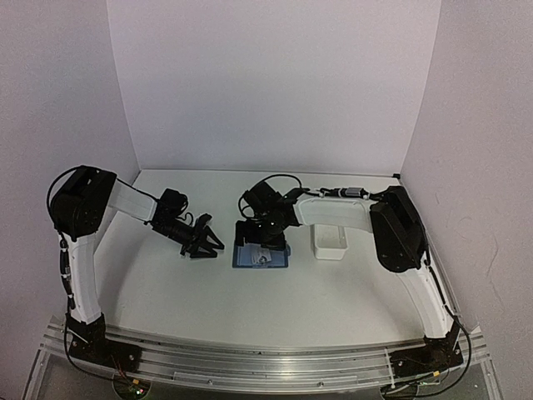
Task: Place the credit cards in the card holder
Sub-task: Insert the credit card into the card holder.
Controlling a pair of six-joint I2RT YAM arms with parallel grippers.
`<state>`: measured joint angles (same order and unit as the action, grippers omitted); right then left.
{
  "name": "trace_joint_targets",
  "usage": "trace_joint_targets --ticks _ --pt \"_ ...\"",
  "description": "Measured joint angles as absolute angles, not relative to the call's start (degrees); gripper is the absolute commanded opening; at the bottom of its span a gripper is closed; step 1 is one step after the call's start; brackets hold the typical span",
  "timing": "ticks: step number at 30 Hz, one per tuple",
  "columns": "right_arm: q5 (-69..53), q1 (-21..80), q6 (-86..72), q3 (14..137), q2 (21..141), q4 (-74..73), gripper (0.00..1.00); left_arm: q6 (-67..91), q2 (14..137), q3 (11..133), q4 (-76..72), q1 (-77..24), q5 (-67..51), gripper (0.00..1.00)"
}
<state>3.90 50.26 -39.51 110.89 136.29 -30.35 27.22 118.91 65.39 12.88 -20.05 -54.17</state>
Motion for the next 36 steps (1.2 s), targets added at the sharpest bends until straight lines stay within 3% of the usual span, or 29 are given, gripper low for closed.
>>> trace_joint_targets --ticks 11,16,20,36 --pt "10.5 50.8 -40.1 108.6 134.9 -33.4 0.95 29.2 118.9 64.7 9.0 -21.3 -53.6 0.42" --pt "9.6 50.8 -42.5 108.6 134.8 -34.1 0.91 30.7 119.0 64.6 7.0 -22.6 -52.4 0.37" --pt "8.5 50.8 -44.4 108.6 134.8 -33.9 0.87 32.6 119.5 63.9 4.0 -23.9 -52.2 0.27" --pt "5.0 52.8 -47.5 113.4 137.0 -35.7 0.86 37.9 121.8 62.5 -5.1 -27.1 -52.1 0.12"
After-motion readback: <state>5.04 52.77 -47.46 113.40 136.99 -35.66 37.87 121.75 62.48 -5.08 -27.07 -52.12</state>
